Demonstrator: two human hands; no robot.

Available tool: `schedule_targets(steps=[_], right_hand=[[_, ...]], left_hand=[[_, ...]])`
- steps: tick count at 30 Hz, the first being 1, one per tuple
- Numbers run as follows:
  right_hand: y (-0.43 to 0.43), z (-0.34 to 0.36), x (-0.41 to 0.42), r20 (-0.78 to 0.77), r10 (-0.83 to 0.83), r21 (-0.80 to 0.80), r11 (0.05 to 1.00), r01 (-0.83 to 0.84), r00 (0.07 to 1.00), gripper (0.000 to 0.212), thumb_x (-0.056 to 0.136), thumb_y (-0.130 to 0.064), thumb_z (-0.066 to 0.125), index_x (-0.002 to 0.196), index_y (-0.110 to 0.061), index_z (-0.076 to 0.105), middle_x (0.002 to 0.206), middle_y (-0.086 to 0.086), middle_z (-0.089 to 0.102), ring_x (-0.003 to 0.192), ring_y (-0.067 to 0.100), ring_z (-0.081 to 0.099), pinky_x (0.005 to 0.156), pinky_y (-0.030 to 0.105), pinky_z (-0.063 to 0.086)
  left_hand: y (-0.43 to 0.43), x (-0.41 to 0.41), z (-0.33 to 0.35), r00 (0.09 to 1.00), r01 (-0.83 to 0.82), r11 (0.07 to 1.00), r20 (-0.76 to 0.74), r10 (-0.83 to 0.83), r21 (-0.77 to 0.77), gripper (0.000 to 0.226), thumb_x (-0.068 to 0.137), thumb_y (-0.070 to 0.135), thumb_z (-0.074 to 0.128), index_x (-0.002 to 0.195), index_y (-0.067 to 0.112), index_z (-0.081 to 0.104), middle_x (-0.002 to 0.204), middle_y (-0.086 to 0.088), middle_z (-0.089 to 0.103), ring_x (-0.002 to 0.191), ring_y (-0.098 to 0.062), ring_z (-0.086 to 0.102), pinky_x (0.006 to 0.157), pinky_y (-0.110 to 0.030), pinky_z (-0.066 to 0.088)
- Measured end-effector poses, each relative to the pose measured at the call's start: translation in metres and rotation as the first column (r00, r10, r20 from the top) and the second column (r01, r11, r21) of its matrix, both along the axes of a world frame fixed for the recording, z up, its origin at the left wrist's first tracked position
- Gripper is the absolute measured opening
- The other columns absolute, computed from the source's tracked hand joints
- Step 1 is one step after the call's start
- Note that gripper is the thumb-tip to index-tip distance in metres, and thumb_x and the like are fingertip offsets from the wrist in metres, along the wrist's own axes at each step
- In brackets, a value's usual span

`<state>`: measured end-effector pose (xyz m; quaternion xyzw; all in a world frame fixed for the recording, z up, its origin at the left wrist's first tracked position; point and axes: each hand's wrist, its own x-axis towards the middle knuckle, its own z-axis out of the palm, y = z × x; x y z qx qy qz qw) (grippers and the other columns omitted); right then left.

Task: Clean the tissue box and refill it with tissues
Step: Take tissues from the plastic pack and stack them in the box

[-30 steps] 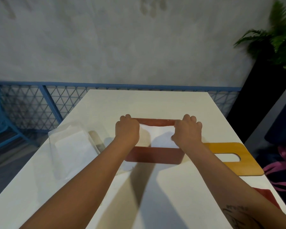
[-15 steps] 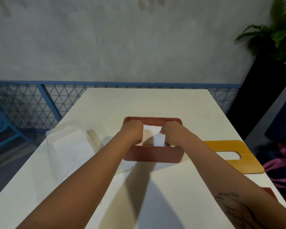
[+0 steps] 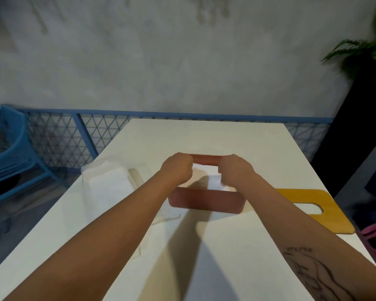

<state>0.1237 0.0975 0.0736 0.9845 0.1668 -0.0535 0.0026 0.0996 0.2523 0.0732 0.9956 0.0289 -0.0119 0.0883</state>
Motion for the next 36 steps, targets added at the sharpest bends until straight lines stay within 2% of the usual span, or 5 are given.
schedule_targets(steps=[9,15,24,29,36], right_hand=[[0.014,-0.001,-0.062,0.376,0.131,0.316,0.912,-0.260,0.917,0.023,0.089,-0.018,0.056,0.108,-0.021,0.069,0.111,0.000,0.065,0.104,0.021,0.056,0.087,0.032,0.039],[0.046,-0.041,-0.106,0.389,0.342,0.295,0.833,-0.468,0.855,0.003,0.078,-0.018,0.071,0.081,-0.018,0.072,0.081,0.001,0.070,0.077,0.020,0.062,0.067,0.030,0.043],[0.096,-0.085,-0.134,0.241,0.662,0.299,0.645,-0.703,0.710,0.031,0.087,-0.006,0.055,0.116,-0.010,0.066,0.114,0.011,0.067,0.106,0.029,0.060,0.091,0.035,0.045],[0.115,-0.091,-0.134,0.277,0.694,0.342,0.575,-0.743,0.664,0.032,0.064,0.007,0.070,0.095,-0.003,0.072,0.092,0.012,0.072,0.084,0.029,0.069,0.076,0.033,0.056],[0.145,-0.083,-0.124,0.274,0.681,0.358,0.583,-0.729,0.679,0.029,0.077,0.004,0.062,0.104,-0.003,0.069,0.102,0.016,0.069,0.094,0.032,0.067,0.082,0.036,0.054]], left_hand=[[0.015,-0.104,-0.007,0.875,-0.143,0.953,0.417,0.248,-0.267,0.023,0.093,0.018,0.052,0.112,0.013,0.064,0.110,-0.006,0.061,0.096,-0.021,0.061,0.082,-0.028,0.048],[0.007,-0.172,-0.062,0.806,-0.095,0.967,0.551,0.214,-0.235,0.024,0.072,-0.001,0.071,0.093,0.009,0.071,0.092,-0.008,0.067,0.082,-0.025,0.066,0.075,-0.021,0.046],[0.034,-0.227,-0.105,0.688,-0.438,0.884,0.574,0.445,-0.161,0.033,0.057,0.007,0.083,0.086,0.020,0.074,0.126,-0.018,0.056,0.112,-0.027,0.041,0.089,-0.040,0.043],[0.050,-0.230,-0.116,0.670,-0.548,0.815,0.484,0.563,-0.189,0.049,0.060,0.016,0.084,0.106,0.023,0.071,0.143,-0.025,0.038,0.126,-0.037,0.035,0.094,-0.049,0.043],[0.087,-0.212,-0.116,0.682,-0.441,0.763,0.376,0.627,-0.473,0.055,0.086,0.016,0.062,0.138,0.022,0.045,0.154,-0.007,0.021,0.134,-0.025,0.034,0.105,-0.030,0.034]])
